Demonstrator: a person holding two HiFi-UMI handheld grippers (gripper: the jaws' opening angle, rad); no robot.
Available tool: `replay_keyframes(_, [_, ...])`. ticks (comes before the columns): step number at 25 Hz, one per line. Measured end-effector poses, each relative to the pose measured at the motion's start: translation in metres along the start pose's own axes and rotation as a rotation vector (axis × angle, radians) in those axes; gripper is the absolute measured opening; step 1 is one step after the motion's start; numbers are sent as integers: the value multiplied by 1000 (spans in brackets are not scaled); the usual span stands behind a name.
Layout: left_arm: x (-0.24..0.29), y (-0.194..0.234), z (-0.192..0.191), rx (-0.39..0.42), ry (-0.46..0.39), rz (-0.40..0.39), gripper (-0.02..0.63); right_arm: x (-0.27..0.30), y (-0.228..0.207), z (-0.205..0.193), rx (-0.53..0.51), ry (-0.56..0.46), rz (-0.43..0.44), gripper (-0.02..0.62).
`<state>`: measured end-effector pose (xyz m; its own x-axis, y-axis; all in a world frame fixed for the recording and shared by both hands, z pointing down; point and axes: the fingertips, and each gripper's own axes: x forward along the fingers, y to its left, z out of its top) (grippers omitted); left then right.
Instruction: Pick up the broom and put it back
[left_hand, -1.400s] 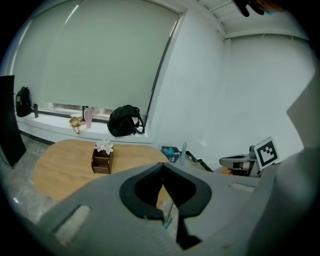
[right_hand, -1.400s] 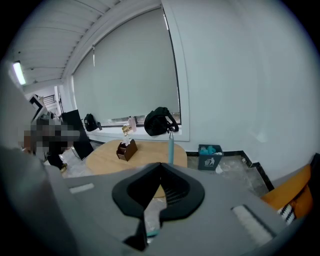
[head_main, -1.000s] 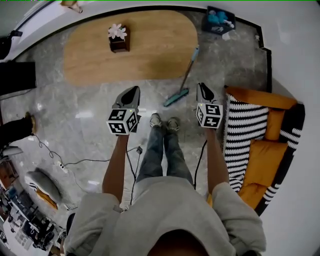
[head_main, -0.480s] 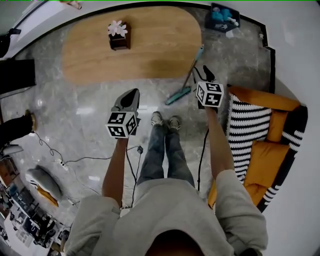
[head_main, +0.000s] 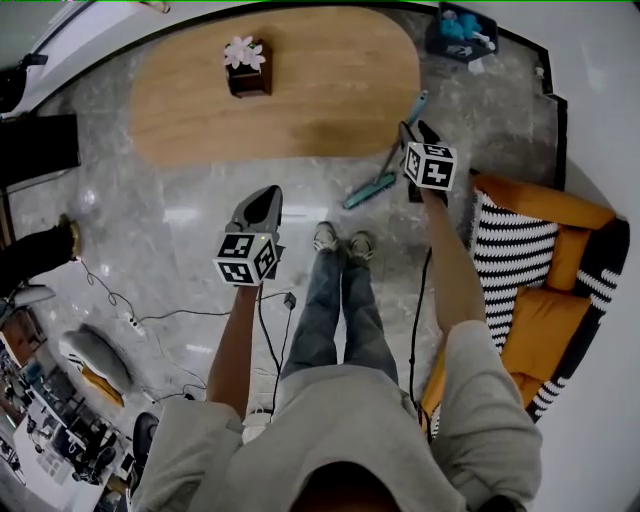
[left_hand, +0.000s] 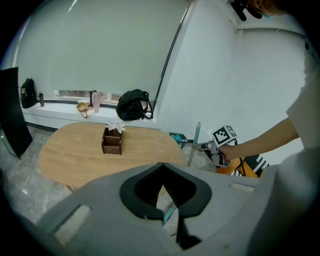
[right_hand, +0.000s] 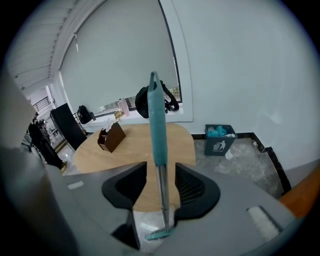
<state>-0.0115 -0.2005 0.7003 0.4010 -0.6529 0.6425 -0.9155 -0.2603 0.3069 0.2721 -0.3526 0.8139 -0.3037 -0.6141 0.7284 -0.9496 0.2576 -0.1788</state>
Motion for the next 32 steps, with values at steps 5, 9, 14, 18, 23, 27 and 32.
replay_keyframes(5, [3,3,-8,-1,22,-1,3,21,-1,-3,-6,45,0,135])
replay_keyframes(9, [3,6,-13,-1,33,2,3,28,-5,-8,18,61,-13,107])
replay_keyframes(14, [6,8,-11,4,33,-1,3,27,-6,-11,24,61,-27,89])
replay_keyframes(18, [6,7,-9,5,29,-4,3,22,-1,-13,10,49,-6,87])
replay_keyframes(23, [4,2,-9,5,29,-10,3,-6,6,-26,-4,5,-14,87])
replay_keyframes(27, [0,-4,-8,11,22,-13,3,-37,11,-44,2,-24,-21,87])
replay_keyframes(32, [-5,-18,-8,21,12,-23,3,-67,16,-63,6,-32,-14,87])
